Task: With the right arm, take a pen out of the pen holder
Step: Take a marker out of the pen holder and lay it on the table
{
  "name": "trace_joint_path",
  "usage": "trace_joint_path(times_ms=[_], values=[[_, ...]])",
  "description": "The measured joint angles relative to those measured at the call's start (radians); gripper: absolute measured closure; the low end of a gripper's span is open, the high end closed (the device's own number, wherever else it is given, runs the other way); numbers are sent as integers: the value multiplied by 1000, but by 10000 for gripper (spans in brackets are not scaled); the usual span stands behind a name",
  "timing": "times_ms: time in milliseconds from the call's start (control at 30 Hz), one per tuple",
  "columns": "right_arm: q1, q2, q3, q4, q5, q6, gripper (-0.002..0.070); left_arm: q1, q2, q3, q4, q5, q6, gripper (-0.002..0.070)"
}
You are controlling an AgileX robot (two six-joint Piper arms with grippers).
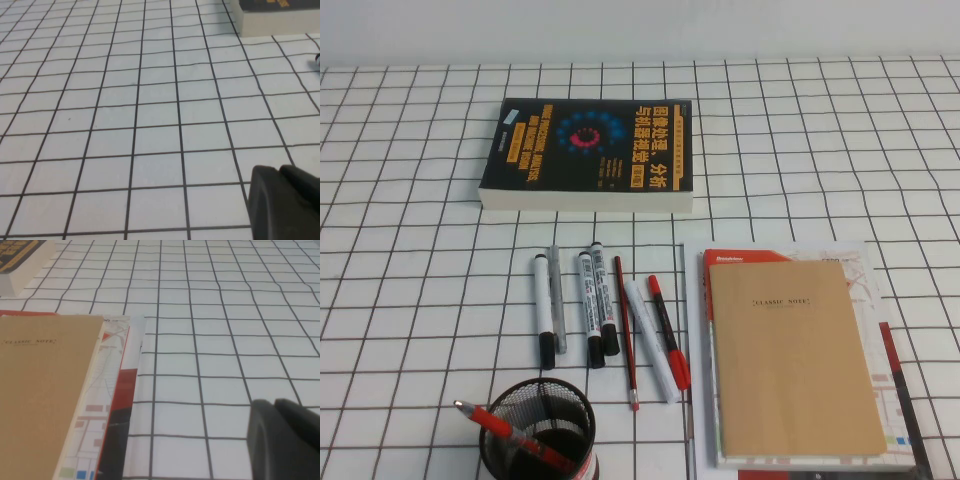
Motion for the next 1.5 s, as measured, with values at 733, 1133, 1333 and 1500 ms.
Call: trace_joint_path(times_ms=[733,1133,1333,1500], values=[[0,0,0,0,0,0,692,0,0,0,0,0,0,679],[0,0,0,170,-93,0,692,0,0,0,0,0,0,679],[0,0,0,346,-183,0,692,0,0,0,0,0,0,680],[0,0,0,575,-208,0,692,0,0,0,0,0,0,679]])
